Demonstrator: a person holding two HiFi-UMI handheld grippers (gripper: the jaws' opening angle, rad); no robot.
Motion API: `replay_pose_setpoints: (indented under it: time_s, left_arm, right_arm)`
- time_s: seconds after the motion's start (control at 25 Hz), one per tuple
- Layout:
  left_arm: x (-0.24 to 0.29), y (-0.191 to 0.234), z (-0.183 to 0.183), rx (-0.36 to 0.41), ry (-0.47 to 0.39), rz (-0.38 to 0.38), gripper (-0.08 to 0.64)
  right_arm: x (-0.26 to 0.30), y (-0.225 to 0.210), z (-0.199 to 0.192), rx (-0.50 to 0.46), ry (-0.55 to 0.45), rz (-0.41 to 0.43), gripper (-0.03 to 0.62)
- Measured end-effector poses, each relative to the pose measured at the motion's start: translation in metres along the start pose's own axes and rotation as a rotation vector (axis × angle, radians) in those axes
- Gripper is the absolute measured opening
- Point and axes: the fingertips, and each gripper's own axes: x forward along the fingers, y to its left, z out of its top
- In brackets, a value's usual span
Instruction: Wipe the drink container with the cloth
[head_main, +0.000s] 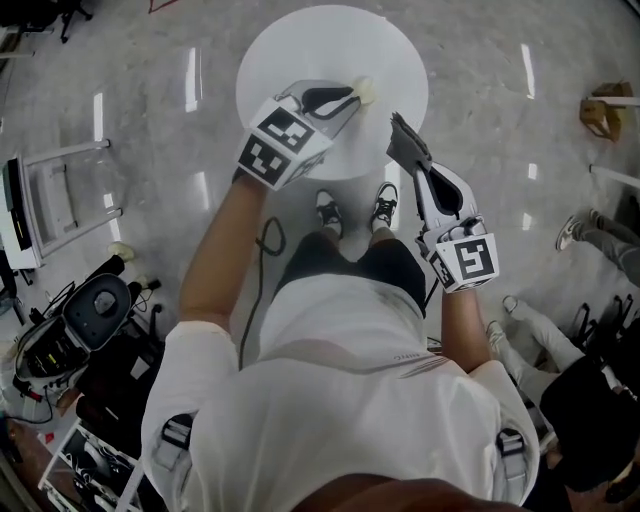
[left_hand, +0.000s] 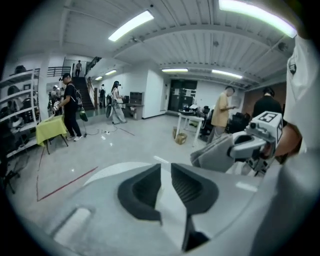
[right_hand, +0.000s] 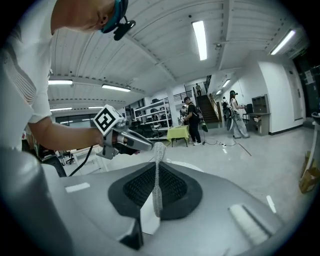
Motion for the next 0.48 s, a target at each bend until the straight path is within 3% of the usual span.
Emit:
replay_pose_setpoints:
  time_s: [0.36,0.48]
  left_arm:
    - [0.058,0.008,-0.025,-0.009,0.231,-0.035,0.097]
    - [0.066,0.012,-0.026,-0.031,0.252,-0.016,0.087]
  right_arm:
    - [0.042,0.01,-0.053,-0.074,0.096,0.135,0.014]
    - [0.06,0.023,-0.074,-0.113,0.134,0.173,0.014]
